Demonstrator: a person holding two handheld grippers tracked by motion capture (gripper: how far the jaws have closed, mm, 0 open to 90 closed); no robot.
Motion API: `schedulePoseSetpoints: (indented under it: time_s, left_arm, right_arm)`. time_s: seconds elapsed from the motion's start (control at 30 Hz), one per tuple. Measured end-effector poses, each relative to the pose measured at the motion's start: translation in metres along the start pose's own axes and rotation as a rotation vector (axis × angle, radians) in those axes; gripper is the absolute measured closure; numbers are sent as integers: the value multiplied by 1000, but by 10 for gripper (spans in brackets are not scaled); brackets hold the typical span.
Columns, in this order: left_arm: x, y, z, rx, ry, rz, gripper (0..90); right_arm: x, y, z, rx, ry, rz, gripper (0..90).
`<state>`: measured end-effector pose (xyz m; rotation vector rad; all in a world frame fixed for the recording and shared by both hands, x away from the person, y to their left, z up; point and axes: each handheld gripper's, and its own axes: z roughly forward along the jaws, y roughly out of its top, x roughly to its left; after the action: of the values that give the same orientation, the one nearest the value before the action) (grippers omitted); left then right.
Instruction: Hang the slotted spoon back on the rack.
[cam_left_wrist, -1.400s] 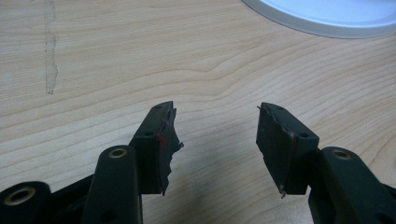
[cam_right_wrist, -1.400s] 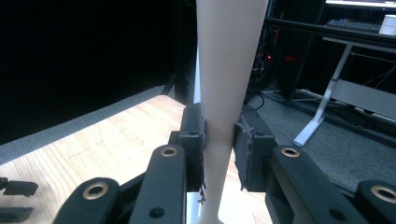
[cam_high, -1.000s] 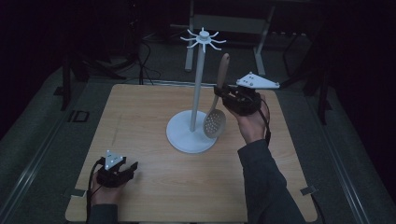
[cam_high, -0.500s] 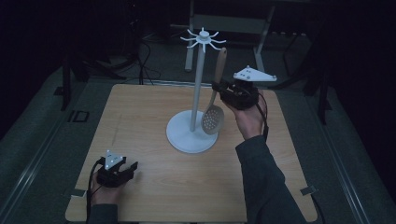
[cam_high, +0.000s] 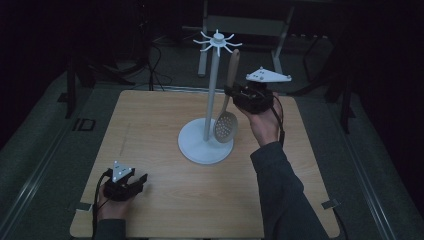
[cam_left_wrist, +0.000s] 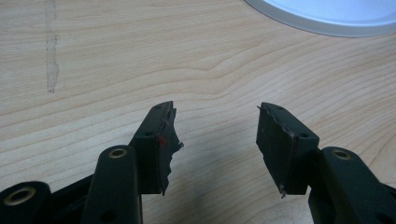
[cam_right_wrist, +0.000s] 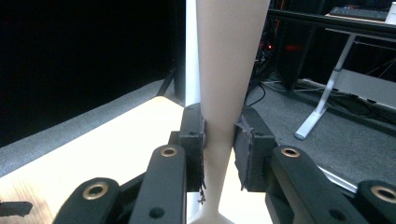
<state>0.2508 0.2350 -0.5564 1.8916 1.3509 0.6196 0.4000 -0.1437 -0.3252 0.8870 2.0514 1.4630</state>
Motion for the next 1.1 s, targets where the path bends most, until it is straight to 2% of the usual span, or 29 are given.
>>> schedulePoseSetpoints:
  time_s: [0.3, 0.57, 1.1]
  left_arm:
    - [0, 0, 0, -1, 0, -2, 470]
    - [0, 0, 0, -2, -1, -2, 470]
    - [1, 0, -1, -6, -2, -4, 470]
  right_arm:
    - [2, 7, 5, 7, -2, -7, 744]
    - [1, 7, 8, 31, -14, -15, 744]
    - [4, 5, 16, 32, -10, -1, 742]
